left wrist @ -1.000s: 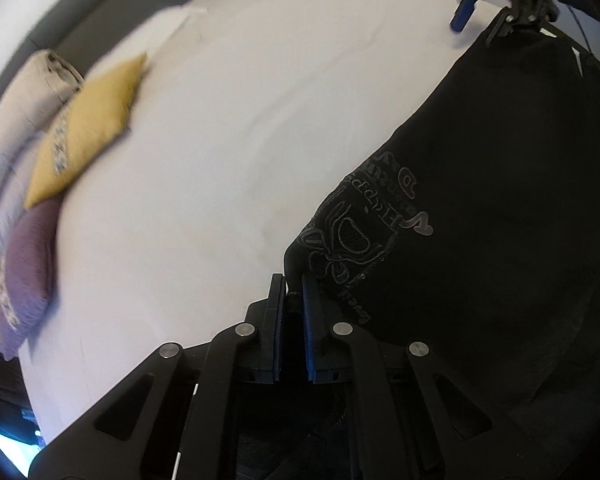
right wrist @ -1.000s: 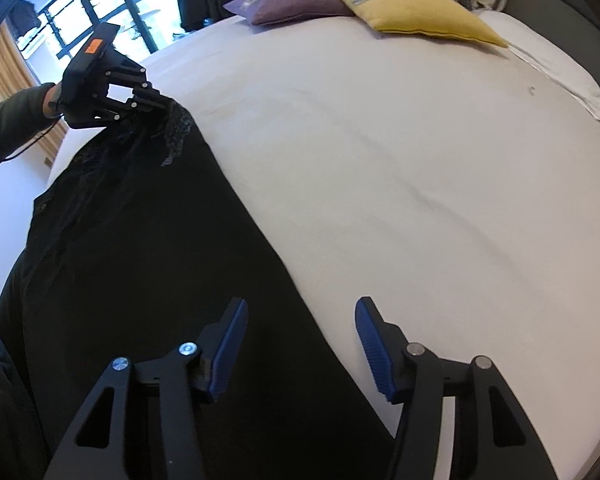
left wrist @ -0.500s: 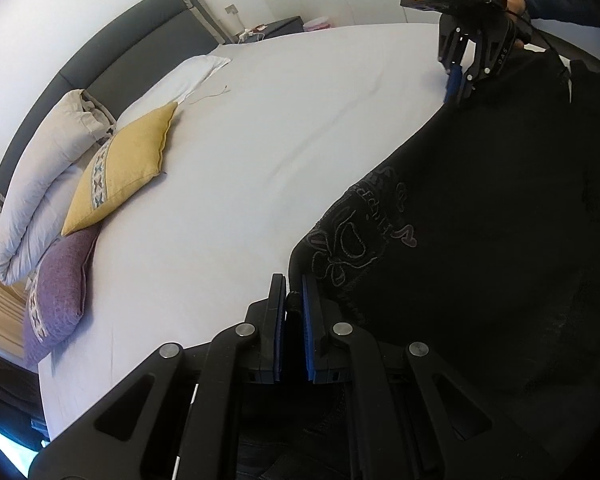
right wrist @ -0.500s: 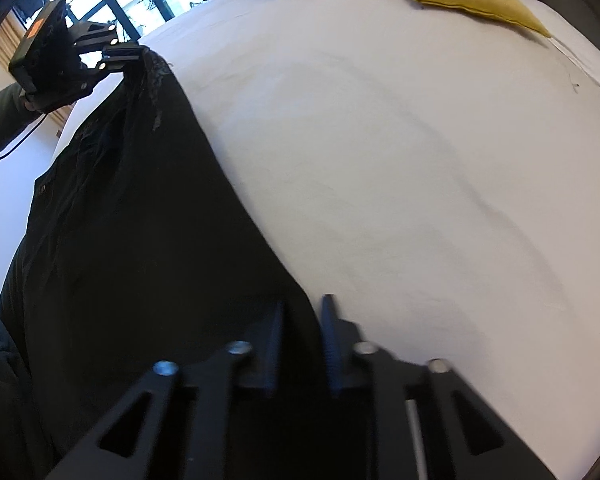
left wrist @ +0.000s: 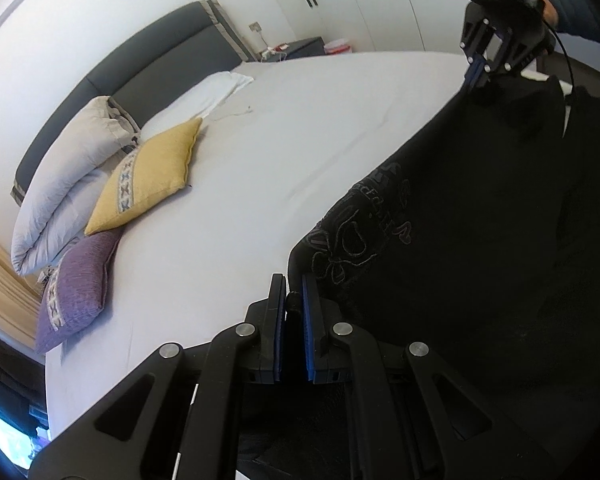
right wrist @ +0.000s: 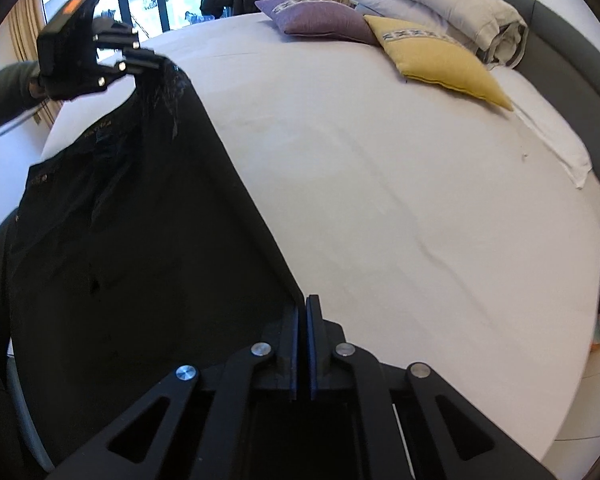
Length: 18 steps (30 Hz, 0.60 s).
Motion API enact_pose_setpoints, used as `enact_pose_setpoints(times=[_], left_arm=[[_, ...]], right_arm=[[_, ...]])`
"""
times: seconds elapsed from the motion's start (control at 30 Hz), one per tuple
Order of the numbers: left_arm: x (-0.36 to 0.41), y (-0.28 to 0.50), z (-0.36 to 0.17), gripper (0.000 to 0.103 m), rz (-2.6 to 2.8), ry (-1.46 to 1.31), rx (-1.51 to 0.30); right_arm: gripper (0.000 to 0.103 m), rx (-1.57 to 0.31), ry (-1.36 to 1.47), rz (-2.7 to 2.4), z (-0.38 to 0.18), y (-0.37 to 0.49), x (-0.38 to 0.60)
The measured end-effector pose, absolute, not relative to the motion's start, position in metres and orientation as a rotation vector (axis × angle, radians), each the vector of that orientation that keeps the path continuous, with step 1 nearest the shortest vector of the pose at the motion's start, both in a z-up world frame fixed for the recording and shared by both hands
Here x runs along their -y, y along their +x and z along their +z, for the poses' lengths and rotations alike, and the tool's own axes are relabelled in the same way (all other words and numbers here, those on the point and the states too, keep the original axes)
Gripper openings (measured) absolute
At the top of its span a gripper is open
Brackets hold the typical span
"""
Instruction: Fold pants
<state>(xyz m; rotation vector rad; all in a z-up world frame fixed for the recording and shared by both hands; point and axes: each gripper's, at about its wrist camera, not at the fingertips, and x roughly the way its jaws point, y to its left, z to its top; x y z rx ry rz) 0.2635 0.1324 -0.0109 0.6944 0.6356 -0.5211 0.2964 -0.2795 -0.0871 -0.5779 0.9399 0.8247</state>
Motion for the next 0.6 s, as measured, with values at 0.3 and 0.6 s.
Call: enact_pose_setpoints(times=[0.3,0.6], left_arm=[[-0.142,0.19,0.039,0.007,-0.481,0.656,-0.562],[-0.154,0.074,0.06,0.007,-0.49,0.593,-0.525]], right_arm=[[0.004,-0.819,-0.689,0.718,-0.038,0.228,0.255],[0.004,-0.727,-0.766,0.669,-0.016,0.15,0.23]])
